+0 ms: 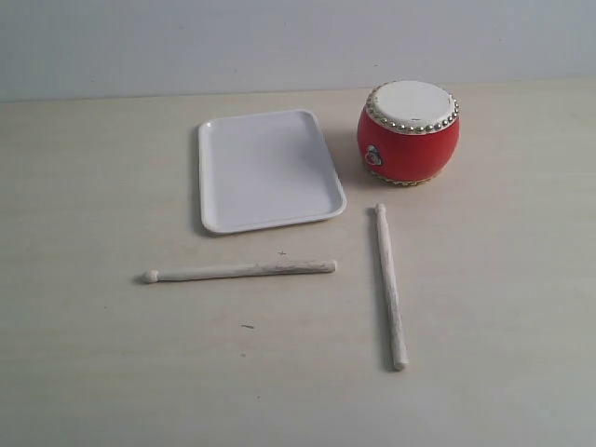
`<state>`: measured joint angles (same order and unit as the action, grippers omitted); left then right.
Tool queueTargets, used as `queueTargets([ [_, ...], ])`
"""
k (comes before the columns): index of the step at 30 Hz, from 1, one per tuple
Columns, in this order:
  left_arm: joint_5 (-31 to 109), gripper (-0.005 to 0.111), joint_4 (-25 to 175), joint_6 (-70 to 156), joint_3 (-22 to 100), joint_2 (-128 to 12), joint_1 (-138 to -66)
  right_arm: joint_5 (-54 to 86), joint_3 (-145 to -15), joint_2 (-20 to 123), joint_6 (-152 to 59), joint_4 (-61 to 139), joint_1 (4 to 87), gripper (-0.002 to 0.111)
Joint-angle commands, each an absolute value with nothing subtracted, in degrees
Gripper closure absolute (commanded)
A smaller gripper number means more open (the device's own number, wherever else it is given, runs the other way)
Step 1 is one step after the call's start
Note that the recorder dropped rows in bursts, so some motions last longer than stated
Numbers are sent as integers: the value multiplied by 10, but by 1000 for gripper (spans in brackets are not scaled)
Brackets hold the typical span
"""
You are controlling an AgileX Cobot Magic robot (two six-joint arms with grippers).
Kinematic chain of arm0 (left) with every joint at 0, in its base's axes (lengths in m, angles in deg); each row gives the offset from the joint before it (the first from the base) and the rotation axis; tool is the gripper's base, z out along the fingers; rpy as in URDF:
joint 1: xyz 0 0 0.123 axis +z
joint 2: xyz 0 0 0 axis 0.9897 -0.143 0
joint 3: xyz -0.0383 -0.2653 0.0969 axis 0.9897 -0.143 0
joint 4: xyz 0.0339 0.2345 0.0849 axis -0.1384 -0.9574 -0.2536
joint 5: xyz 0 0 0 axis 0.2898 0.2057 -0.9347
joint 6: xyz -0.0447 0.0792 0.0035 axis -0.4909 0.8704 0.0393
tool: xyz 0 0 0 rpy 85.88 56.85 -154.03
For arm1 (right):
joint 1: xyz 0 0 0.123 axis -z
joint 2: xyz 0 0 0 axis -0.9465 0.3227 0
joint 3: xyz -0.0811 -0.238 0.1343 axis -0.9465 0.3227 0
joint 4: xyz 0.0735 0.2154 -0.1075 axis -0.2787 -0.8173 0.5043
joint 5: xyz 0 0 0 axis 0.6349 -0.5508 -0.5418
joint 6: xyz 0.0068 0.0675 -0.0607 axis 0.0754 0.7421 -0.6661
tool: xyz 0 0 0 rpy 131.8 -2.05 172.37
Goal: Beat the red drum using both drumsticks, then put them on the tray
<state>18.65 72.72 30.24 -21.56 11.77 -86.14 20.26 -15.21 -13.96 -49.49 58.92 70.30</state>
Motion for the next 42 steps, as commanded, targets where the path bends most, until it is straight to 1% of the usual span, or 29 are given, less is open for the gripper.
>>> queueTargets([
  [1,189,107,727,299,-218,121,-864,441,-150,-143,-379,574,705,108],
  [3,189,107,727,299,-218,121,-864,530,-150,-143,-328,564,705,108],
  [6,189,107,727,299,-218,121,-864,628,-150,-143,-319,554,705,108],
  [10,189,107,727,299,-218,121,-864,691,-150,-143,-293,554,705,108],
  [15,189,107,727,299,-218,121,-864,773,-150,-143,-153,554,705,108],
  [17,189,107,727,299,-218,121,-864,796,-150,-143,-110,554,705,108],
  [21,189,107,727,299,-218,121,-864,800,-150,-143,-44,549,705,108],
  [26,189,107,727,299,-218,121,-864,805,-150,-143,99,549,705,108],
  [35,189,107,727,300,-218,121,-864,713,-151,-142,96,474,705,108],
  [37,189,107,727,300,-218,121,-864,620,-185,-136,81,444,705,108],
  [39,189,107,727,300,-218,121,-864,492,-240,-116,79,413,705,108],
  [42,189,107,727,300,-218,121,-864,328,-327,-44,79,414,705,108],
])
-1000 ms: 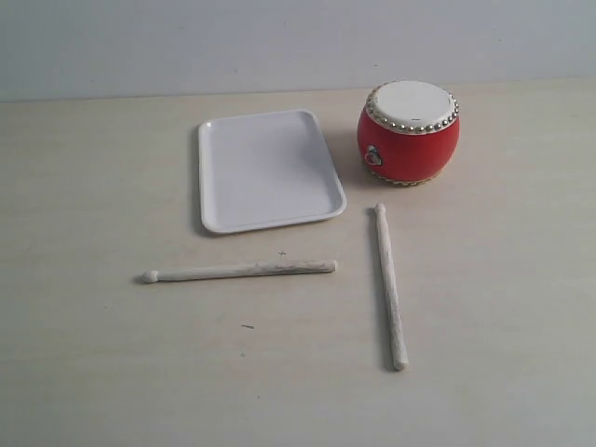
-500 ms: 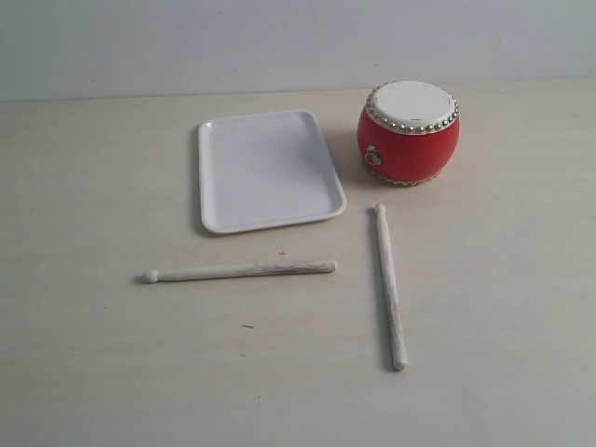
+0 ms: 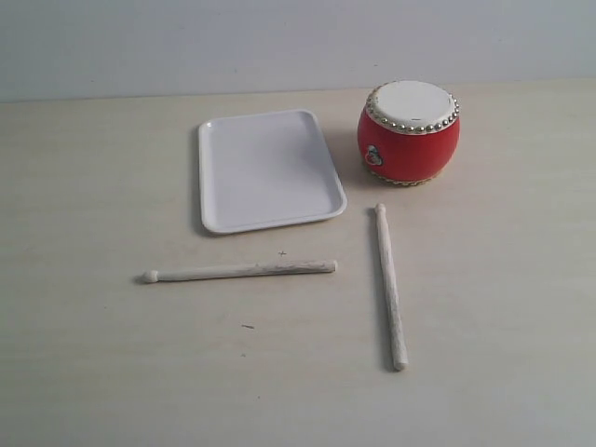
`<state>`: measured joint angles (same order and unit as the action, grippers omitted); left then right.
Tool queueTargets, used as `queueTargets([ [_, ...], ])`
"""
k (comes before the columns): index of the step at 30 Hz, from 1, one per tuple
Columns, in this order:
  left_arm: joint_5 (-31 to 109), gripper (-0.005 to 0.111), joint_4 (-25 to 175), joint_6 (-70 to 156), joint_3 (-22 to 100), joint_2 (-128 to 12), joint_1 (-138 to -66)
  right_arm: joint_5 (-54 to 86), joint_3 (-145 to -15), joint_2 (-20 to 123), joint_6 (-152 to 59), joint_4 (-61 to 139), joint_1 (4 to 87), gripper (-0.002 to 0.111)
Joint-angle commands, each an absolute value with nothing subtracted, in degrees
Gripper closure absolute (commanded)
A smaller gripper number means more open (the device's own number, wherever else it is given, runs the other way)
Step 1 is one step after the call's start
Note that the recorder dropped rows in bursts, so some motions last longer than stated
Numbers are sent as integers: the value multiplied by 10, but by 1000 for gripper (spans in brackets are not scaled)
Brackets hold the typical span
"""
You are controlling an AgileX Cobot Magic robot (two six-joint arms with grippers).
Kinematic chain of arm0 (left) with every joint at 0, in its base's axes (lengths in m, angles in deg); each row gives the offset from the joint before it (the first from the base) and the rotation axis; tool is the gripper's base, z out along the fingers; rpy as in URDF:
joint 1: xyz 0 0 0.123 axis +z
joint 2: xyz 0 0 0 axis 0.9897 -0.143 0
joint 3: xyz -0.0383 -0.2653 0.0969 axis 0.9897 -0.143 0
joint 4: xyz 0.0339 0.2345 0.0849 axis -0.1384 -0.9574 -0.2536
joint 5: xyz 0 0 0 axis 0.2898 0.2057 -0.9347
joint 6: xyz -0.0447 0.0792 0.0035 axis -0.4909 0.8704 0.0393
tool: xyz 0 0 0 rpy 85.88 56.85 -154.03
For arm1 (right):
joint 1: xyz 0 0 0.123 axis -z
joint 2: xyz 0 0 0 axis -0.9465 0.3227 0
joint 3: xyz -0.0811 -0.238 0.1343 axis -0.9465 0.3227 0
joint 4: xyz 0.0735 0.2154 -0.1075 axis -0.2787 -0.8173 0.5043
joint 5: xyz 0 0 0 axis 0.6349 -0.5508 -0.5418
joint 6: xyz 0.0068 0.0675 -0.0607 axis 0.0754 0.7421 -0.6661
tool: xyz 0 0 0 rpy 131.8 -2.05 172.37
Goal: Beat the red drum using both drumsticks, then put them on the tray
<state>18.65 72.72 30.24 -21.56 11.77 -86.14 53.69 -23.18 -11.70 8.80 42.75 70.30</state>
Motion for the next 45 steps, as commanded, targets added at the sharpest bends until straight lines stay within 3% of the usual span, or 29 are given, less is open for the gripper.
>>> queueTargets([
  [1,189,107,727,300,-218,121,-864,289,-350,-17,79,435,705,108],
  [5,189,107,727,300,-218,121,-864,152,-445,138,79,604,705,108],
  [9,189,107,727,300,-218,121,-864,13,-504,274,62,637,705,108],
  [19,189,107,727,300,-218,121,-864,-300,-567,537,-488,160,704,108],
  [26,189,107,727,300,-218,121,-864,-330,-567,637,-493,110,583,108],
  [33,189,107,727,300,-218,121,-864,-293,-606,646,-445,107,438,108],
  [38,189,107,727,300,-218,121,-864,-300,-672,646,-457,138,418,108],
  [45,189,107,727,300,-218,121,-869,-313,-784,673,-718,131,418,100],
])
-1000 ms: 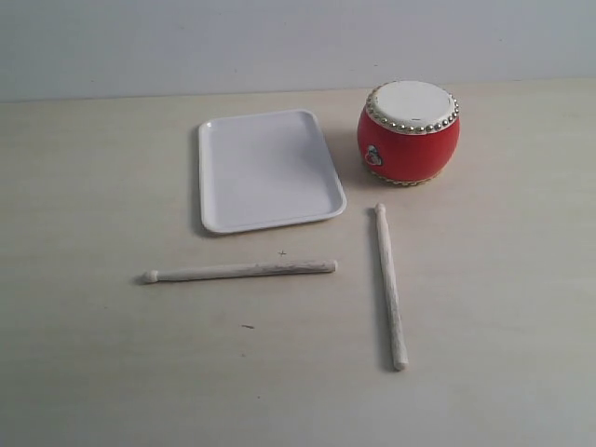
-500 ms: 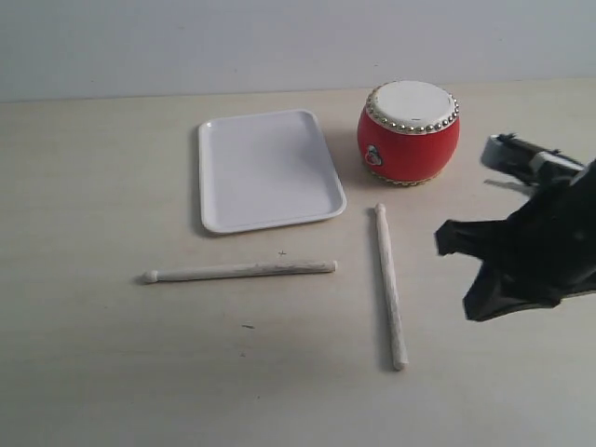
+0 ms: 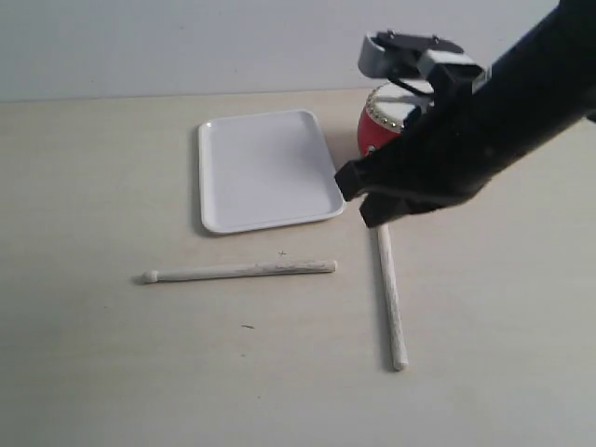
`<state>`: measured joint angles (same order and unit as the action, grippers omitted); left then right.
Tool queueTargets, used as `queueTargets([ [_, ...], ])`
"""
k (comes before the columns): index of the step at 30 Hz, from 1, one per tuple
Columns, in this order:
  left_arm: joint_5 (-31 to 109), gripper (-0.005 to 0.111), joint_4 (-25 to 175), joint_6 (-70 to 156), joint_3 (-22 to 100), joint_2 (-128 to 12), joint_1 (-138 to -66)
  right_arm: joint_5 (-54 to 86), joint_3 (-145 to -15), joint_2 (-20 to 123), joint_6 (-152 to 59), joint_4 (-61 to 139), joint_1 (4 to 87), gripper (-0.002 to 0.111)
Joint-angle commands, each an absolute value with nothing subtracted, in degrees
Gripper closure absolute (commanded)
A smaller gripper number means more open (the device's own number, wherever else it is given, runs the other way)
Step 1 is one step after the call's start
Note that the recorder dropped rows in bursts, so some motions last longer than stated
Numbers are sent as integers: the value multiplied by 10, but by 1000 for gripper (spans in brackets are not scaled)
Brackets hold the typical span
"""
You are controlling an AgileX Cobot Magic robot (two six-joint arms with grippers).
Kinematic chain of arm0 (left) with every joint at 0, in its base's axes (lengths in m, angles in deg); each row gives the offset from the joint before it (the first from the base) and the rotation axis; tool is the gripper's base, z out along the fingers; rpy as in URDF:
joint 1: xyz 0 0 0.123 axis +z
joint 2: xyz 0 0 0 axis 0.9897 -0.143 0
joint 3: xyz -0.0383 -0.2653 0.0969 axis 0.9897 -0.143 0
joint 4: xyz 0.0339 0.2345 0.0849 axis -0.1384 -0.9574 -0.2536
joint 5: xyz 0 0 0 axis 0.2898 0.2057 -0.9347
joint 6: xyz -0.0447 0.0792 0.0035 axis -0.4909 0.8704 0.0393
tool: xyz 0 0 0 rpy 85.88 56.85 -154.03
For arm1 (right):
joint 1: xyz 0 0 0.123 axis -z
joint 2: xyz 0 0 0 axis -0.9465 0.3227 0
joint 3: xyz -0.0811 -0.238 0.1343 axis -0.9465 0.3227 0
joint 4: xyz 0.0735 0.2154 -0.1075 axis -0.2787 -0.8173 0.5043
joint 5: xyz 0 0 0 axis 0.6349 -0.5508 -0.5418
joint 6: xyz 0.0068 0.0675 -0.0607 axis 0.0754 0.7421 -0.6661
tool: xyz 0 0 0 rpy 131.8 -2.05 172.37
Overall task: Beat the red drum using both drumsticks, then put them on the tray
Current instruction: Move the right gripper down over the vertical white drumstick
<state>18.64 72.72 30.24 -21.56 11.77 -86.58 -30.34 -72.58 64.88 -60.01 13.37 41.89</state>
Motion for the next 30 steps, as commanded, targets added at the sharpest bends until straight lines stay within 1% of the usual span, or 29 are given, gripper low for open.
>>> queueTargets([
  [1,189,107,727,300,-218,121,-869,-321,-802,683,-731,131,418,98],
  [3,189,107,727,300,-218,121,-869,-348,-837,718,-754,130,418,94],
  [7,189,107,727,300,-218,121,-869,-441,-913,803,-816,129,418,93],
  [8,189,107,727,300,-218,121,-869,-464,-933,826,-866,129,418,93],
  [11,189,107,727,300,-218,121,-869,-473,-942,850,-967,129,418,93],
  [13,189,107,727,300,-218,121,-869,-462,-942,858,-979,140,418,93],
  [14,189,107,727,300,-218,121,-869,-458,-942,858,-935,155,418,93],
  [16,189,107,727,300,-218,121,-869,-461,-942,858,-751,208,418,93],
  [18,189,107,727,300,-218,121,-869,-497,-942,858,-575,290,418,93],
  [20,189,107,727,300,-218,121,-869,-533,-938,858,-541,337,418,93],
  [22,189,107,727,300,-218,121,-869,-535,-920,858,-493,348,418,93],
  [24,189,107,727,300,-218,121,-869,-504,-894,858,-462,345,418,93],
  [30,189,107,727,300,-218,121,-869,-351,-815,858,-364,335,418,93],
])
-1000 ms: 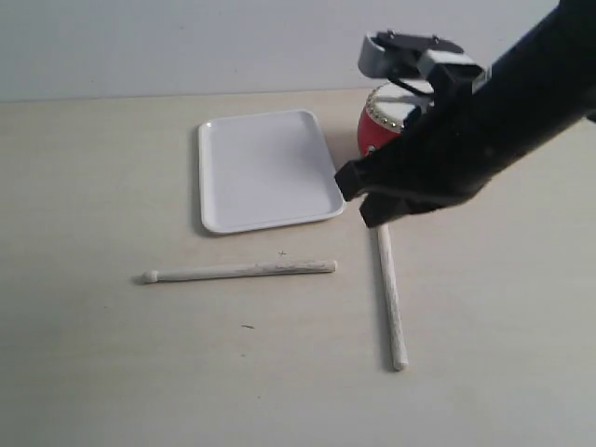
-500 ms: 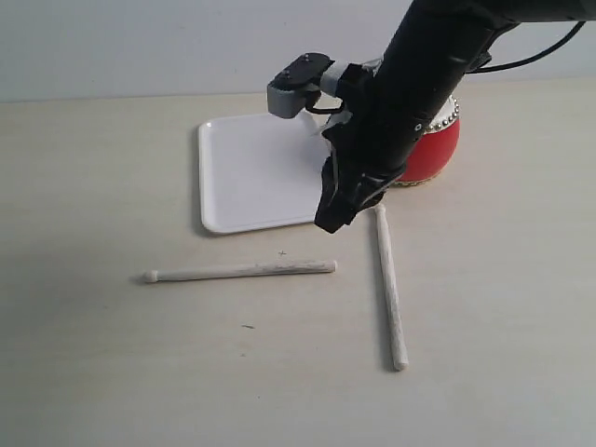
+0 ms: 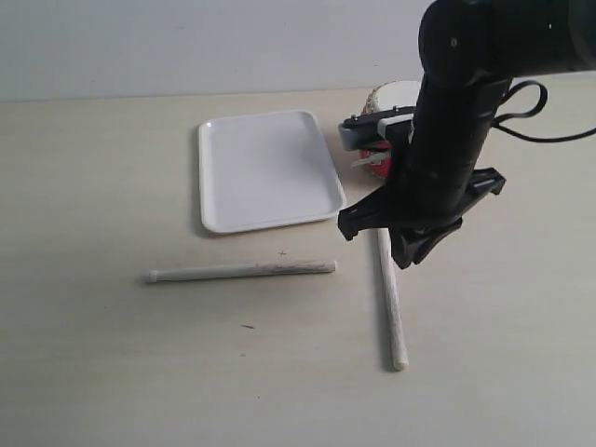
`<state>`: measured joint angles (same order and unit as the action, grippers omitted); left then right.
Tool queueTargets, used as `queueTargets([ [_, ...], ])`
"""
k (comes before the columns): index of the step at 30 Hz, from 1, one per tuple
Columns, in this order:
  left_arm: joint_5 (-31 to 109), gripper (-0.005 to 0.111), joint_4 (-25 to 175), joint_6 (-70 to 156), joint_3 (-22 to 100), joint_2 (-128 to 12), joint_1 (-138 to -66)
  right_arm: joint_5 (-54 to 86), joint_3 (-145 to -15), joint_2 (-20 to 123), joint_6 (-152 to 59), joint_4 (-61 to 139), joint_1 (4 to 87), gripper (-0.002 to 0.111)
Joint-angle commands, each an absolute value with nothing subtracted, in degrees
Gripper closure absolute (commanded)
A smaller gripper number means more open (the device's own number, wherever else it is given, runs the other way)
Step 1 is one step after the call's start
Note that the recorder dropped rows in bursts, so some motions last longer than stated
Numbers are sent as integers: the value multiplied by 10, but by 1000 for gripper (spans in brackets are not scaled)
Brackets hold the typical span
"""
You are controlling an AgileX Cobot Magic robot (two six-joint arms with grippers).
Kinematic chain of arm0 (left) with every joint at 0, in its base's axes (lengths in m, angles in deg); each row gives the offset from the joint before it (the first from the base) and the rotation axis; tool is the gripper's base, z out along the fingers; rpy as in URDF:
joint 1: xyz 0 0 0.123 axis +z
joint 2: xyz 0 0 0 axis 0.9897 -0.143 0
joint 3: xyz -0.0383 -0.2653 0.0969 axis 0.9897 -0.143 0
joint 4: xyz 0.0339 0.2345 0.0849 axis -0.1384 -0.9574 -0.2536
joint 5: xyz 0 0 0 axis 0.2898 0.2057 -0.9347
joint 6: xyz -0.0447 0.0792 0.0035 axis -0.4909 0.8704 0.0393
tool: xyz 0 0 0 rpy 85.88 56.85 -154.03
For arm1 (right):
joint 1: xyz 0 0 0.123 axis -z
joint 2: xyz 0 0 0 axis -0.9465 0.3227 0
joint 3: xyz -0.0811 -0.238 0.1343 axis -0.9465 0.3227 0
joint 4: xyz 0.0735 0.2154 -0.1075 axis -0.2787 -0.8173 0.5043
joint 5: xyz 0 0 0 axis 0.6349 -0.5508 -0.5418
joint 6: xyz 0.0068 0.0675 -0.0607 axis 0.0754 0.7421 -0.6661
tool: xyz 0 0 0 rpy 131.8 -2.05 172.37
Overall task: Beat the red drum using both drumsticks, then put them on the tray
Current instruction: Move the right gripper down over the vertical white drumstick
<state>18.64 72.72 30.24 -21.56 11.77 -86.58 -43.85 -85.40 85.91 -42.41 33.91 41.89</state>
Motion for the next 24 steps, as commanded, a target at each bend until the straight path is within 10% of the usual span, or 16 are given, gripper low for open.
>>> queueTargets([
  [1,189,107,727,300,-218,121,-869,-337,-807,858,-349,332,418,93],
  [11,189,107,727,300,-218,121,-869,-308,-799,895,-304,332,418,66],
  [24,189,107,727,300,-218,121,-869,-278,-799,905,-250,335,418,67],
])
